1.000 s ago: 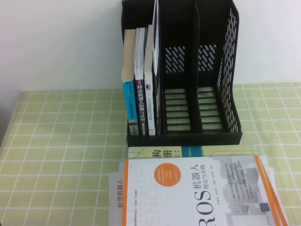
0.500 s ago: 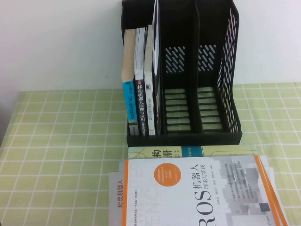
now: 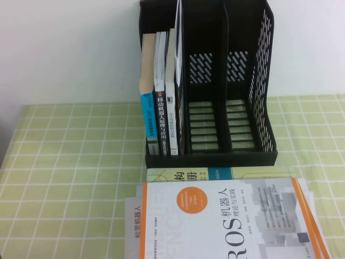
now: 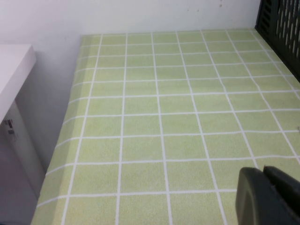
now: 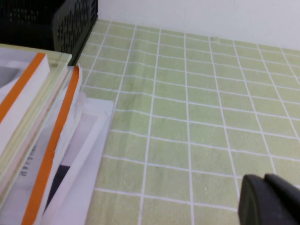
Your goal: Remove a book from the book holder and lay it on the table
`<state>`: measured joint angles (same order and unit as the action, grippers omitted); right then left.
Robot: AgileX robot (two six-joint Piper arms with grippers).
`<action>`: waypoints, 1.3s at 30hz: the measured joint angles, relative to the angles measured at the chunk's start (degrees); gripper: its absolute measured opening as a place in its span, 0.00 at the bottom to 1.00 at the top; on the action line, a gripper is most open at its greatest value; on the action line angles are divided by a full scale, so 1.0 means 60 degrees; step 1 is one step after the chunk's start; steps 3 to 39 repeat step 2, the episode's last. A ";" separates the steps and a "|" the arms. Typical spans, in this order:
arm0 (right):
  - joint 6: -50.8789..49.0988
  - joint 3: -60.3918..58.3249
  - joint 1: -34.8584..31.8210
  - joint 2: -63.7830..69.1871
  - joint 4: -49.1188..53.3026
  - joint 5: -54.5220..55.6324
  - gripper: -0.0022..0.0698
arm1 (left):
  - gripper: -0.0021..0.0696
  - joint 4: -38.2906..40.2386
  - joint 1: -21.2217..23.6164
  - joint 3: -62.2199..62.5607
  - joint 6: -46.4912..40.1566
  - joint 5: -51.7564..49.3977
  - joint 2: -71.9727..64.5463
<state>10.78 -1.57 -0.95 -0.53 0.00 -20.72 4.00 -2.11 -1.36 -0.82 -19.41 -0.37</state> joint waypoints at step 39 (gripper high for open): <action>0.0000 0.0000 0.0000 0.0000 0.0000 0.0000 0.03 | 0.03 0.0000 0.0000 0.0000 0.0000 0.0000 0.0000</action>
